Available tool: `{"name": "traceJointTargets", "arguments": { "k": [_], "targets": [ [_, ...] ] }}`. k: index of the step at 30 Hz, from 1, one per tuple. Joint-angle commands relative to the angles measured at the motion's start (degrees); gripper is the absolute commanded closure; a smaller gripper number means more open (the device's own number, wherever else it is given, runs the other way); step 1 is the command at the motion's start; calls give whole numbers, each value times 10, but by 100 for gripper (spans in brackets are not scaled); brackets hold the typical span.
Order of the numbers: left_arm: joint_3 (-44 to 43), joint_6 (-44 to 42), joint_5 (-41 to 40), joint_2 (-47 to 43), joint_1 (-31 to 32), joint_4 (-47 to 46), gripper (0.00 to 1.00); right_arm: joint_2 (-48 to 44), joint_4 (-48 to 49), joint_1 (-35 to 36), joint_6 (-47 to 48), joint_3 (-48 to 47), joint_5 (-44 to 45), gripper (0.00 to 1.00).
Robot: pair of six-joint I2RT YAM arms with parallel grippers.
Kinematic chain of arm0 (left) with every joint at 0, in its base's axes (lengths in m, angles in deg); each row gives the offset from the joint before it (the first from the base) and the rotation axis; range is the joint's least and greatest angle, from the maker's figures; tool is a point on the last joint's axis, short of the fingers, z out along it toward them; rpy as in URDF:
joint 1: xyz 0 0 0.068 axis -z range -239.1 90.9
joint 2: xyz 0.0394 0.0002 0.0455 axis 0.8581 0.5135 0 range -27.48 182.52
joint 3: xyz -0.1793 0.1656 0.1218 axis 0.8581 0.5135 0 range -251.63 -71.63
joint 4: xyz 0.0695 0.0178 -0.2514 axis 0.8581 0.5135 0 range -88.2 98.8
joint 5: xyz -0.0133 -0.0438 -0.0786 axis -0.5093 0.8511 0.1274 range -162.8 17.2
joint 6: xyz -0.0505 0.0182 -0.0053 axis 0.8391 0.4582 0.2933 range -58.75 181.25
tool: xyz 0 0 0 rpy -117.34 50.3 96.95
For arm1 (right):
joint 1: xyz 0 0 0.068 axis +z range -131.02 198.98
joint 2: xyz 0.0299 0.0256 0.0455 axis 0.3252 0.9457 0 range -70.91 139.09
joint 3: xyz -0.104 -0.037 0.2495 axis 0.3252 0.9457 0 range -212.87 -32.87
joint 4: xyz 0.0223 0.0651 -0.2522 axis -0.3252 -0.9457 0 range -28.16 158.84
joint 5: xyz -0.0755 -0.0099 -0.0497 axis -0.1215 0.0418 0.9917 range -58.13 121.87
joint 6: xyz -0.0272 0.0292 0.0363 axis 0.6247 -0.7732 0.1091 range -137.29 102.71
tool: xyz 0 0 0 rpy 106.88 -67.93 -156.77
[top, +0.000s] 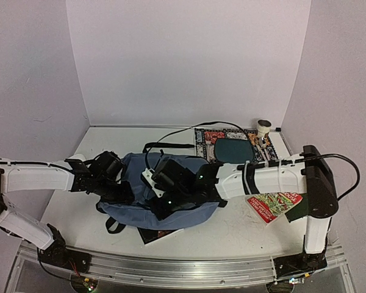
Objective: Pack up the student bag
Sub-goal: Grab the largest pocket of the student bag.
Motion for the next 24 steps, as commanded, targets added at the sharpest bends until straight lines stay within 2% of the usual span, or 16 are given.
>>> {"name": "traceJointTargets", "arguments": {
  "k": [1,4,11,18,24],
  "targets": [
    [16,3,-43,34,-8,4,69,-67,31,-2,-28,47,26,100],
    [17,-8,-16,30,-8,-15,70,-60,46,-3,-36,51,20,100],
    [21,-20,45,-17,-7,-50,70,-1,74,-2,-39,4,22,91],
    [37,-13,63,-27,-7,-58,71,31,93,-5,-42,-24,43,84],
    [38,-17,68,-33,-7,-59,71,48,94,-9,-34,-47,37,83]
  ]
}}
